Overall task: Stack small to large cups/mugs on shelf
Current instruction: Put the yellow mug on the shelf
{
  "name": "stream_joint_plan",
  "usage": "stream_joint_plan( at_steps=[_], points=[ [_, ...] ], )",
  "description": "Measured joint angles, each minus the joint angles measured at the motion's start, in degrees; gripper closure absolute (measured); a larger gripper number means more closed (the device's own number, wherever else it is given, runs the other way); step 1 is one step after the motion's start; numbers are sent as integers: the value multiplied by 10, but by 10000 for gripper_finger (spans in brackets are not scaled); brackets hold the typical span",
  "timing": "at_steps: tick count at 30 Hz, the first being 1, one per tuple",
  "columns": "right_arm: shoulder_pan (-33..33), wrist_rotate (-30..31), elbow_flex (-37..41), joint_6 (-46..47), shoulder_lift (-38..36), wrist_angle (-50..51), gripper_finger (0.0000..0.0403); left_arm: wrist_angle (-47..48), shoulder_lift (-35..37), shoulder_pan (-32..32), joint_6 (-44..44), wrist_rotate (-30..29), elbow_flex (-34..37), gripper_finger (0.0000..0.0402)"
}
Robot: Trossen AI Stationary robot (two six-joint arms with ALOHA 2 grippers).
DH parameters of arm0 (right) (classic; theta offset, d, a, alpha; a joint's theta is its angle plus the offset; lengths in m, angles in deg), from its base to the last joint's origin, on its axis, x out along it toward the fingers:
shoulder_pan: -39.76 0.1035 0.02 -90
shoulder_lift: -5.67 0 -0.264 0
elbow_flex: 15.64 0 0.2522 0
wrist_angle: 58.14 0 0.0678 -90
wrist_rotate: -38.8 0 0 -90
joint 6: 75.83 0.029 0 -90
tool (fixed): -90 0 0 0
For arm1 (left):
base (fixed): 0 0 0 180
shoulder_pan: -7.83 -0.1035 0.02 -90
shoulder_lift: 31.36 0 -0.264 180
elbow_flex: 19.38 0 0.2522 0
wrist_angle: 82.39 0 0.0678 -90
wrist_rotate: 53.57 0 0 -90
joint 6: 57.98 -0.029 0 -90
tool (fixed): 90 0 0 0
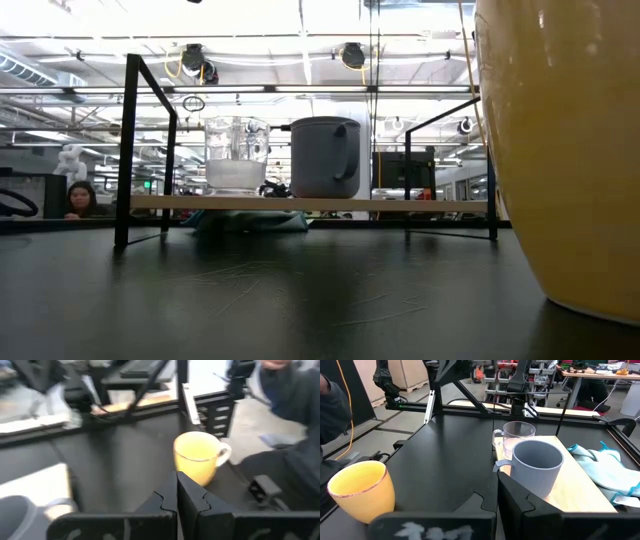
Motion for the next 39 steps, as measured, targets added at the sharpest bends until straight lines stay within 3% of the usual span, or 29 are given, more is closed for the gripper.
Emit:
stream_joint_plan(
  at_steps=[5,15,25,39],
  points=[
    [0,0,0,0,-1,0,403,67,43,13,-11,-94,4,401],
    [0,0,0,-3,-2,0,403,51,174,23,1,-160,104,401],
    [0,0,0,-3,-2,-4,403,-85,305,23,-7,-169,269,401],
    [0,0,0,-17,-1,-5,403,-124,383,23,-11,-174,364,401]
  ],
)
